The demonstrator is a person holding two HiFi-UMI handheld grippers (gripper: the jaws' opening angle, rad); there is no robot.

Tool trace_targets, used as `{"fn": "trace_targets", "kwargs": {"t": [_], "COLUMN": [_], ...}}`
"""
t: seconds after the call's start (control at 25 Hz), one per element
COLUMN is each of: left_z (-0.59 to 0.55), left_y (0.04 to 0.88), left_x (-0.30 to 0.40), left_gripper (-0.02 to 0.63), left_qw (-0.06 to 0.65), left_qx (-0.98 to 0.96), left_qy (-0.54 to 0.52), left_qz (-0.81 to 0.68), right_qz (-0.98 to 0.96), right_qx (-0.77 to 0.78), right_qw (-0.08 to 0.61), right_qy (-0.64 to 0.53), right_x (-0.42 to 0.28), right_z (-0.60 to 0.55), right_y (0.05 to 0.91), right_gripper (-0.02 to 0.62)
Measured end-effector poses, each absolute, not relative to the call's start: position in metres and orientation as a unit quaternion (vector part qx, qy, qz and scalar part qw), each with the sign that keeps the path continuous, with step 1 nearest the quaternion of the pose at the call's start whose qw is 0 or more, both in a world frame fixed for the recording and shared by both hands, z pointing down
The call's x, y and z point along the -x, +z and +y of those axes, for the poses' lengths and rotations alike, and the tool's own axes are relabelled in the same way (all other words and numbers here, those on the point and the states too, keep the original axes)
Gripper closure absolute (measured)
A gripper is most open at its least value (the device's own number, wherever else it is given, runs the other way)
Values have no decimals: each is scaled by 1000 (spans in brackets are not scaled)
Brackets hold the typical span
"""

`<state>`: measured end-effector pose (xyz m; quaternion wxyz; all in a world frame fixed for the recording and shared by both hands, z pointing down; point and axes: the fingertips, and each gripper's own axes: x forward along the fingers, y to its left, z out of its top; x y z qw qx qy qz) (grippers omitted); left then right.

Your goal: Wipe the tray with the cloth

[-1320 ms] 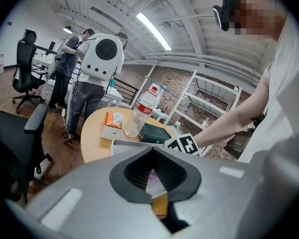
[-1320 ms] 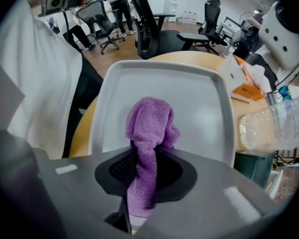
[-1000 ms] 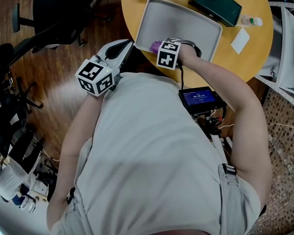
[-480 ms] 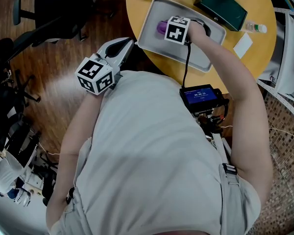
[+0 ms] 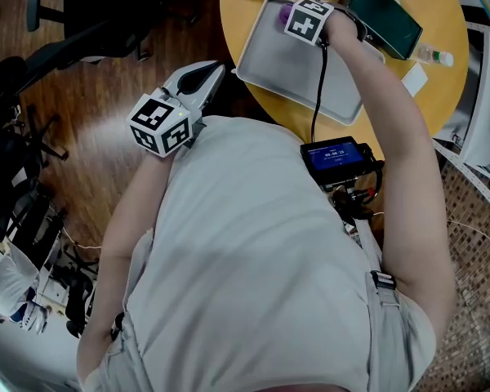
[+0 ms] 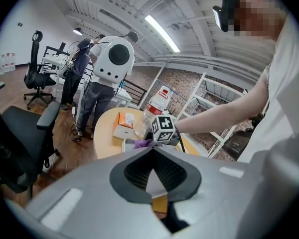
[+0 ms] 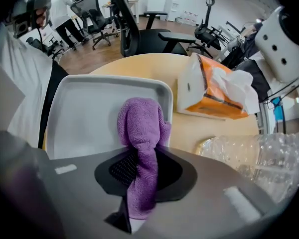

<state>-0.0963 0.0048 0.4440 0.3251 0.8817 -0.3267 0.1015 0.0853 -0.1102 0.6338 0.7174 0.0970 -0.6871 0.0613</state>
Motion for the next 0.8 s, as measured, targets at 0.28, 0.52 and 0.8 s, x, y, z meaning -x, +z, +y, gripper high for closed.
{"fn": "trace_targets", "kwargs": {"t": [0.28,0.52,0.8], "left_z": [4,4,3], "left_y": [443,444,445], "left_x": [96,96,96], "left_gripper": [606,606,606], "left_qw": [321,320,321], "left_qx": [-885,-886,-886], "left_qy": [99,95,92], "left_qz": [-323,-322,-321], "right_qz": [-679,-698,-723], "right_qx": [-138,-86,-21], "right_qw": [720,707,681], "right_qy": [42,75,115], "right_x": [-76,-35,10], "right_z": [-105,-50,13], "right_y": [635,642,646], "right_gripper": [522,522,520]}}
